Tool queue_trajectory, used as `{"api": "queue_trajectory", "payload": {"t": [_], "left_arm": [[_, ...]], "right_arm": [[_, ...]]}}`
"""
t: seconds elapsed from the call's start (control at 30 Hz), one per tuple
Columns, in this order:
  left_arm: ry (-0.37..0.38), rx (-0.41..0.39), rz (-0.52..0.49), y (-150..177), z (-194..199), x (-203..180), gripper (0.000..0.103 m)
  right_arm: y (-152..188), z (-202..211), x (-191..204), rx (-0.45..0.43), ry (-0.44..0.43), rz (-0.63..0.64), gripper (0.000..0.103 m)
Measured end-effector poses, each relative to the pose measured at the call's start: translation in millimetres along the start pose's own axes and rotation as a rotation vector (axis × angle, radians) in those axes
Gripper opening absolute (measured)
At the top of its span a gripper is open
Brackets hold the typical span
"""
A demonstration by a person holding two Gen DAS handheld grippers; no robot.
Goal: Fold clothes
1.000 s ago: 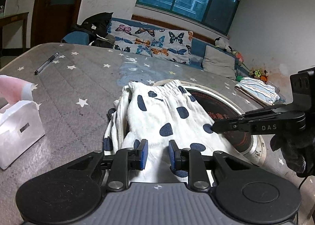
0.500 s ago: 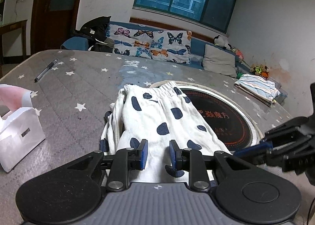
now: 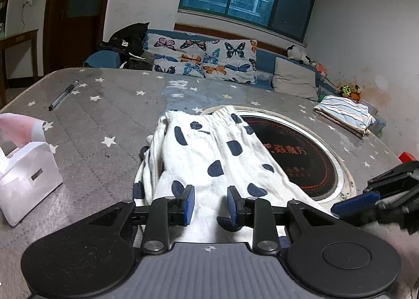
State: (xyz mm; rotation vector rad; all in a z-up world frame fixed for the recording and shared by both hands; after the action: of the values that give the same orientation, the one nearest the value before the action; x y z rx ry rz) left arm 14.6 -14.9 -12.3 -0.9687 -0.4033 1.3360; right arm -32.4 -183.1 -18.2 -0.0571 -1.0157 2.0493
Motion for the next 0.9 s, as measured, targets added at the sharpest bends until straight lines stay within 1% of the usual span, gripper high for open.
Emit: {"api": "queue_trajectory", "payload": {"t": [0.03,0.07,0.1,0.13,0.3,0.37,0.47,0.6,0.67,0.73,0.9], "left_arm": [[0.003,-0.001,-0.005,0.4,0.9,-1.6,0.031],[0.003,0.000,-0.012,1.4,0.9,-2.6,0.031],[-0.001,0.002,-0.020,2.6,0.4,-2.9,0.031],[-0.005,0.004,-0.026,3.9,-0.4,-2.7,0.031],[-0.026,0.012,-0.048,9.7,-4.9,1.0,0.030],[-0.025,0.009,-0.045,9.3,-4.2,1.4,0.030],[-0.018,0.002,-0.044,7.5,0.8,-1.3,0.031],[0.027,-0.004,-0.041,8.7,14.1,-14.3,0.033],[0.057,-0.001,-0.050,13.2,20.2,-24.1,0.033],[0.082,0.009,-0.065,20.6,24.8,-34.6,0.033],[0.095,0.036,-0.102,39.1,28.5,-45.5,0.034]], "right_arm": [[2.5,0.3,2.1,0.004,-0.001,0.007,0.028],[5.0,0.6,4.3,0.008,-0.003,0.014,0.017],[7.4,1.2,6.3,0.010,-0.002,0.022,0.010],[9.3,3.3,7.4,0.005,0.008,0.035,0.006],[18.1,14.2,7.8,-0.003,0.030,0.060,0.006],[20.2,18.9,6.4,-0.010,0.036,0.064,0.014],[26.0,28.8,-0.4,-0.005,0.067,0.060,0.017],[32.3,38.1,-0.3,-0.009,0.059,0.068,0.019],[33.9,39.3,3.0,-0.015,0.045,0.076,0.022],[34.7,35.9,5.5,-0.026,0.032,0.080,0.023],[41.8,22.4,4.9,-0.021,0.020,0.076,0.023]]}}
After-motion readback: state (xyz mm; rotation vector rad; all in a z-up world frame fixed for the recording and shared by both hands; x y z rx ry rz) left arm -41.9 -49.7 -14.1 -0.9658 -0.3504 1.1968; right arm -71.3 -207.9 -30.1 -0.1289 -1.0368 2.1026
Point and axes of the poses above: each gripper's, at about its wrist camera, not at the fingertips, and z roughly against the way its jaws point, x to its left, y to its underside, the point moved 9 cm from there along -z, roughly the way its jaws point, and after that the axes turned 5 degrees about z, right-handed, at the moved point
